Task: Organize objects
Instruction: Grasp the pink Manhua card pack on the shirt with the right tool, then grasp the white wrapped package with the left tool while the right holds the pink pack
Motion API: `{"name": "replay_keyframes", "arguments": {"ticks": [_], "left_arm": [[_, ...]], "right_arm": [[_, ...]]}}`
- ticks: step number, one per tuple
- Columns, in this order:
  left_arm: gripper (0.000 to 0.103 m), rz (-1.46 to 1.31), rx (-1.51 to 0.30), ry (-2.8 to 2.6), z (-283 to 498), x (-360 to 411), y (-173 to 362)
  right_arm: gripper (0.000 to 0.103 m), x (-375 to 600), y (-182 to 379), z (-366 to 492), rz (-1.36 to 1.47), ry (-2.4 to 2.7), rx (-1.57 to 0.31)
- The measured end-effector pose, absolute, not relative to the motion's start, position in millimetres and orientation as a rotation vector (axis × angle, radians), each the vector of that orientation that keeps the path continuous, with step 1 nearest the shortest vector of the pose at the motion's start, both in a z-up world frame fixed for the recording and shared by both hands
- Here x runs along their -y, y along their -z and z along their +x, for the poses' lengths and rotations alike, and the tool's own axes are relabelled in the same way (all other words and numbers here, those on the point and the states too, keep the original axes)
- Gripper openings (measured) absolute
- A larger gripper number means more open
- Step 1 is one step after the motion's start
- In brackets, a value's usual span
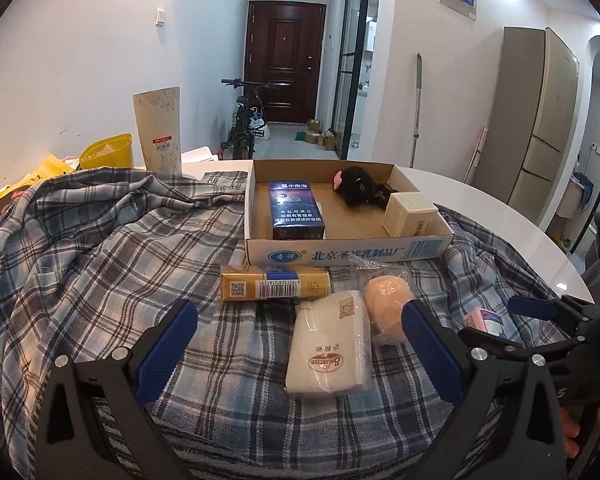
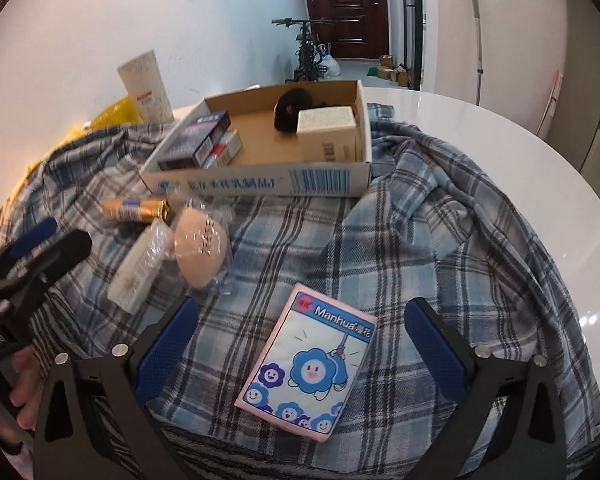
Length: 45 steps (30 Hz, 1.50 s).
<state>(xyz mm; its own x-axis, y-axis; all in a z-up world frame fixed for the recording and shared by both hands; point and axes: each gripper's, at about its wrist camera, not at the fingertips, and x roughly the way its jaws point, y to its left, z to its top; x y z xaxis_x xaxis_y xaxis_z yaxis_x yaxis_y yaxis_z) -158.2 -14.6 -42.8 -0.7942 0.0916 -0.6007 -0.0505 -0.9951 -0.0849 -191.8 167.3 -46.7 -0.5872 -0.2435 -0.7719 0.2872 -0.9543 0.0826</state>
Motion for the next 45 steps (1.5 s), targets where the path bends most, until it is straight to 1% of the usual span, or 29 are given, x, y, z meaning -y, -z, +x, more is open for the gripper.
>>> {"name": "replay_keyframes", "arguments": {"ticks": [1, 2, 3, 4, 5, 6, 8, 9, 10, 13, 17, 18, 20, 21, 24, 26, 27, 29, 31, 38, 45], "left_arm": [[0.103, -0.974, 0.095, -2.908, -158, 14, 43], [0.103, -0.976, 0.090, -2.910, -158, 14, 43], [0.103, -0.980, 0.089, -2.908, -158, 14, 43], [0.103, -0.988, 0.080, -2.907, -159, 13, 43], [0.103, -0.996, 0.073, -2.906, -159, 13, 44], [0.103, -1.000, 0.066, -2.911, -160, 13, 44], [0.103, -0.997, 0.045, -2.930, -158, 12, 43], [0.103, -0.993, 0.045, -2.928, -157, 11, 43], [0.103, -0.990, 0.045, -2.926, -157, 11, 43], [0.103, -1.002, 0.055, -2.924, -158, 13, 44], [0.103, -1.005, 0.062, -2.926, -159, 13, 44], [0.103, -1.005, 0.061, -2.926, -159, 12, 44], [0.103, -1.001, 0.059, -2.927, -159, 13, 44], [0.103, -0.998, 0.057, -2.928, -158, 13, 44], [0.103, -0.997, 0.053, -2.927, -159, 12, 44], [0.103, -0.998, 0.054, -2.928, -159, 12, 44], [0.103, -0.997, 0.054, -2.928, -159, 12, 44], [0.103, -0.997, 0.054, -2.928, -158, 12, 44], [0.103, -0.993, 0.054, -2.929, -158, 12, 44], [0.103, -0.993, 0.052, -2.929, -157, 12, 43], [0.103, -1.009, 0.059, -2.923, -159, 12, 44]], "right_arm": [[0.091, -164, 47, -191, 1.226, 2.559, -0.106], [0.089, -162, 47, -190, 1.221, 2.556, -0.135], [0.085, -159, 48, -189, 1.219, 2.552, -0.166], [0.078, -155, 51, -189, 1.226, 2.541, -0.200], [0.074, -152, 53, -189, 1.238, 2.529, -0.228], [0.068, -150, 55, -190, 1.249, 2.526, -0.258], [0.053, -148, 57, -188, 1.235, 2.571, -0.327], [0.039, -148, 56, -187, 1.219, 2.588, -0.352], [0.033, -149, 54, -186, 1.208, 2.589, -0.351], [0.028, -150, 52, -185, 1.188, 2.572, -0.335], [0.027, -150, 53, -186, 1.201, 2.578, -0.361], [0.029, -151, 54, -186, 1.215, 2.581, -0.357], [0.050, -155, 56, -190, 1.246, 2.580, -0.308], [0.063, -158, 57, -191, 1.261, 2.572, -0.277], [0.063, -161, 63, -197, 1.317, 2.583, -0.268], [0.055, -160, 68, -199, 1.342, 2.576, -0.279], [0.045, -160, 71, -200, 1.360, 2.572, -0.288], [0.030, -158, 70, -199, 1.328, 2.578, -0.300], [0.023, -156, 69, -197, 1.309, 2.580, -0.321], [0.020, -160, 51, -189, 1.154, 2.628, -0.277], [0.020, -166, 41, -188, 1.109, 2.656, -0.225]]}}
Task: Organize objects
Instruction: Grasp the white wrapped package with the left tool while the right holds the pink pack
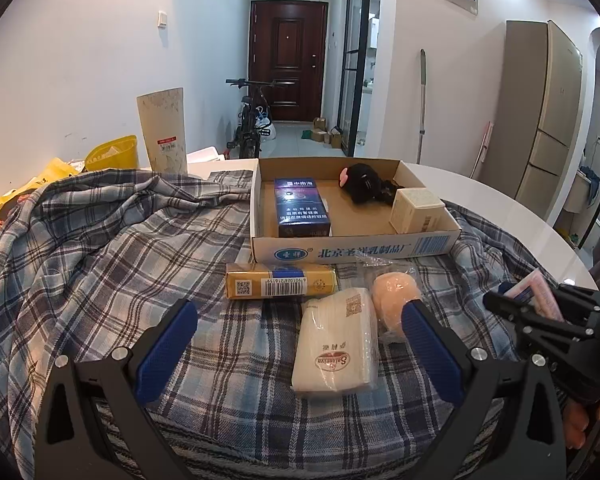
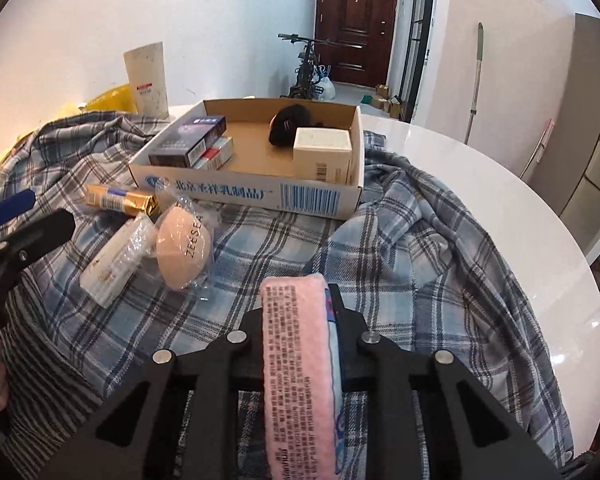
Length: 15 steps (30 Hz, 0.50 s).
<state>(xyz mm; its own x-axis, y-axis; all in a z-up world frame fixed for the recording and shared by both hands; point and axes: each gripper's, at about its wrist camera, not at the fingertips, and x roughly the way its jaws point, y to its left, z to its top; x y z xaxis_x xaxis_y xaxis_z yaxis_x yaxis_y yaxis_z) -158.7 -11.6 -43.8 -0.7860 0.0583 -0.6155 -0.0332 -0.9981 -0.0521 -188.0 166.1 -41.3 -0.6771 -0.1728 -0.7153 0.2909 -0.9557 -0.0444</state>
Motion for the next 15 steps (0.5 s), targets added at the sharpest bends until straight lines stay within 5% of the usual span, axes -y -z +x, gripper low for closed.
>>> {"name": "replay_keyframes", "arguments": {"ticks": [12, 15], "left_arm": [[0.103, -1.274, 0.157, -2.756, -188, 18, 69], [0.088, -1.289, 0.129, -2.724, -190, 12, 71]], "right_arm": [[0.020, -182, 22, -182, 0.986, 2.766, -0.155], [0.020, -183, 23, -182, 1.001, 2.759, -0.149]]}}
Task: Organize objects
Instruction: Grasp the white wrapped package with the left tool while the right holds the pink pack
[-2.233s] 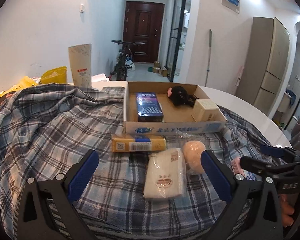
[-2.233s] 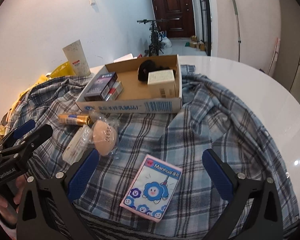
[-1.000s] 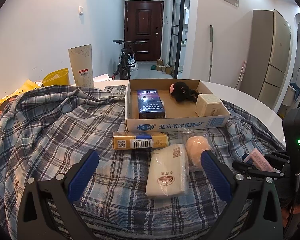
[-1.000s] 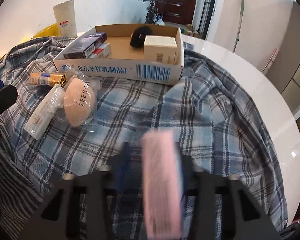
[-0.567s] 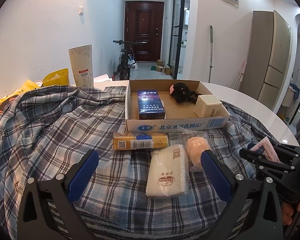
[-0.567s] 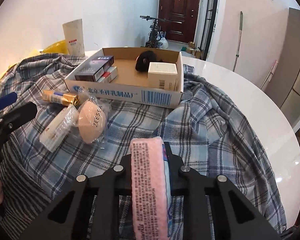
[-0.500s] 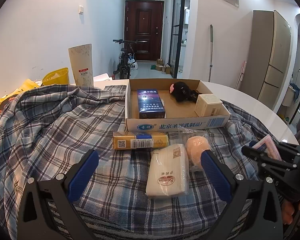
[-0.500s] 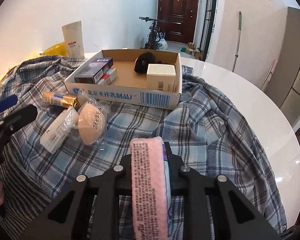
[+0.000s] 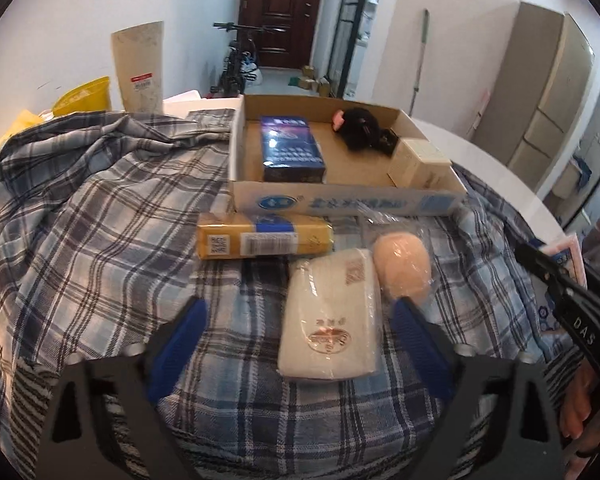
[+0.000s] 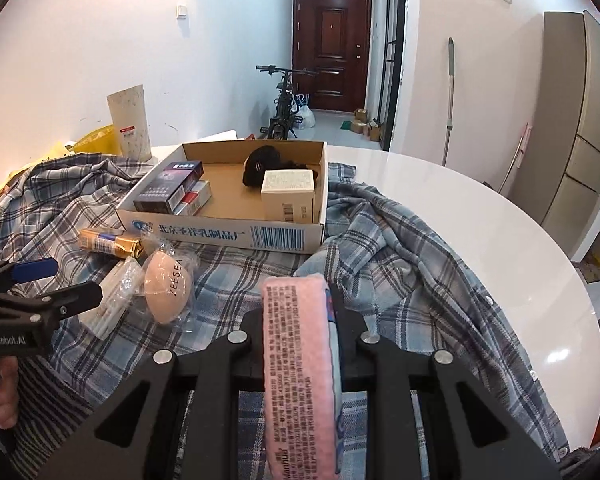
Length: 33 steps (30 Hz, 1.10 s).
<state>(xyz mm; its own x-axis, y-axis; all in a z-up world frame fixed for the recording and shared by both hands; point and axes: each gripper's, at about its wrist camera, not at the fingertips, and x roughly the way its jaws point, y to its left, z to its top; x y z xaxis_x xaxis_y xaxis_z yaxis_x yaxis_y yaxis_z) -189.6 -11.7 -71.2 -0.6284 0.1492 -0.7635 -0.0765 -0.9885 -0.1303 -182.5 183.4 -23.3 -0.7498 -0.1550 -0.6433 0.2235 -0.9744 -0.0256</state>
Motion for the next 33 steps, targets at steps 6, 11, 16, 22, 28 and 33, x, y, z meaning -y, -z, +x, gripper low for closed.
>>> {"name": "replay_keyframes", "arguments": {"ticks": [6, 11, 16, 22, 28, 33], "left_arm": [[0.088, -1.311, 0.003, -2.712, -192, -6, 77], [0.079, -1.423, 0.023, -2.655, -204, -5, 91], [0.049, -1.403, 0.025, -2.660, -201, -5, 90], [0.023, -1.278, 0.085, -2.745, -188, 6, 75], [0.021, -1.087, -0.003, -2.857, -166, 0, 52], [0.021, -0.977, -0.087, -2.941, -153, 0, 38]], "right_arm": [[0.020, -182, 23, -179, 0.988, 2.753, -0.164], [0.020, -183, 21, -177, 0.979, 2.750, -0.162], [0.020, -182, 21, -177, 0.982, 2.755, -0.171], [0.020, -181, 19, -176, 0.966, 2.761, -0.173], [0.020, -184, 17, -176, 0.933, 2.796, -0.179], [0.020, -186, 13, -174, 0.899, 2.801, -0.168]]}}
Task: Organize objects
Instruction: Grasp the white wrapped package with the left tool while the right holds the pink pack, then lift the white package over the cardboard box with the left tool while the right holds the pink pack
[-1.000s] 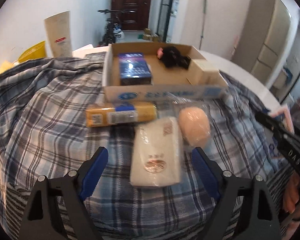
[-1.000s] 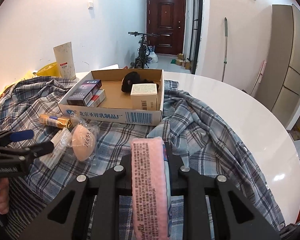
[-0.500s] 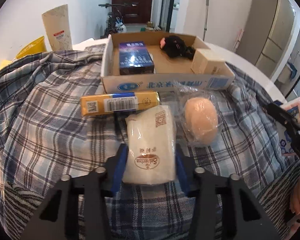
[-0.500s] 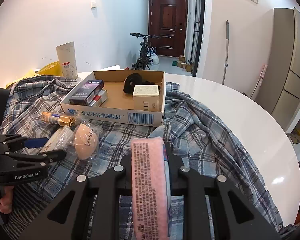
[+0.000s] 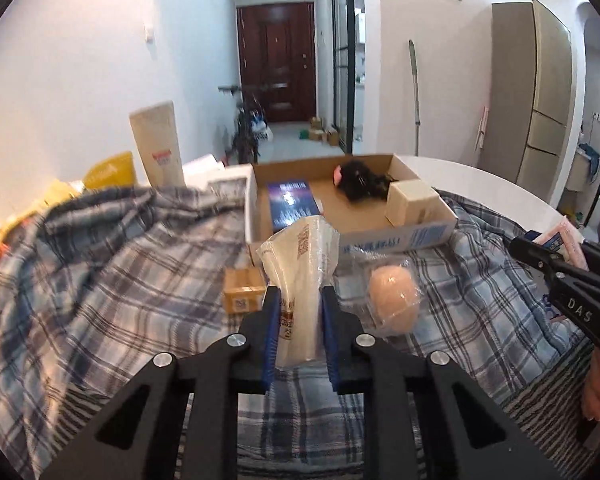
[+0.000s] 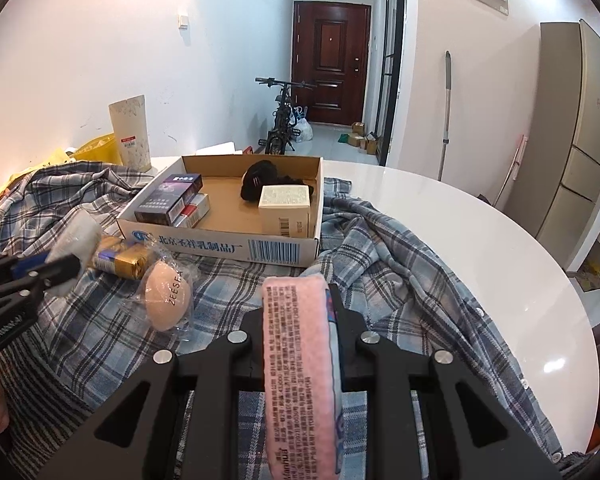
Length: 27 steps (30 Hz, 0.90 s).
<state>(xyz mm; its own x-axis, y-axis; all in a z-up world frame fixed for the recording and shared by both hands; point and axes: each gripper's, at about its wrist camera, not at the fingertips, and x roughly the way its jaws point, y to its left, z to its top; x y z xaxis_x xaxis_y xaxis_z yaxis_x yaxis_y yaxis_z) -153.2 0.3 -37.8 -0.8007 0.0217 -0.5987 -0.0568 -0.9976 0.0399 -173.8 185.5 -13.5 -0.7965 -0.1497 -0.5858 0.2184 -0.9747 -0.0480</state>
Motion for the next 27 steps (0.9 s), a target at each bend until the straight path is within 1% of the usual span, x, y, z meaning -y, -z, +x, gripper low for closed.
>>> {"name": "replay_keyframes", "arguments": {"ticks": [7, 14, 17, 22, 27], "left_arm": [[0.021, -0.905, -0.129, -2.978, -139, -2, 17], [0.021, -0.759, -0.195, -2.967, -127, -19, -31], [0.021, -0.688, -0.157, -2.997, -135, -22, -53], [0.021, -0.515, -0.199, -3.074, -149, -33, -93], [0.021, -0.410, -0.090, -3.103, -161, -33, -134]], "right_arm": [[0.020, -190, 1, -168, 0.809, 2.860, -0.156], [0.020, -194, -28, -159, 0.757, 2.849, -0.086], [0.020, -196, -51, -157, 0.733, 2.825, -0.044], [0.020, -194, -106, -156, 0.575, 2.844, 0.002], [0.020, -186, -159, -173, 0.442, 2.845, 0.026]]}}
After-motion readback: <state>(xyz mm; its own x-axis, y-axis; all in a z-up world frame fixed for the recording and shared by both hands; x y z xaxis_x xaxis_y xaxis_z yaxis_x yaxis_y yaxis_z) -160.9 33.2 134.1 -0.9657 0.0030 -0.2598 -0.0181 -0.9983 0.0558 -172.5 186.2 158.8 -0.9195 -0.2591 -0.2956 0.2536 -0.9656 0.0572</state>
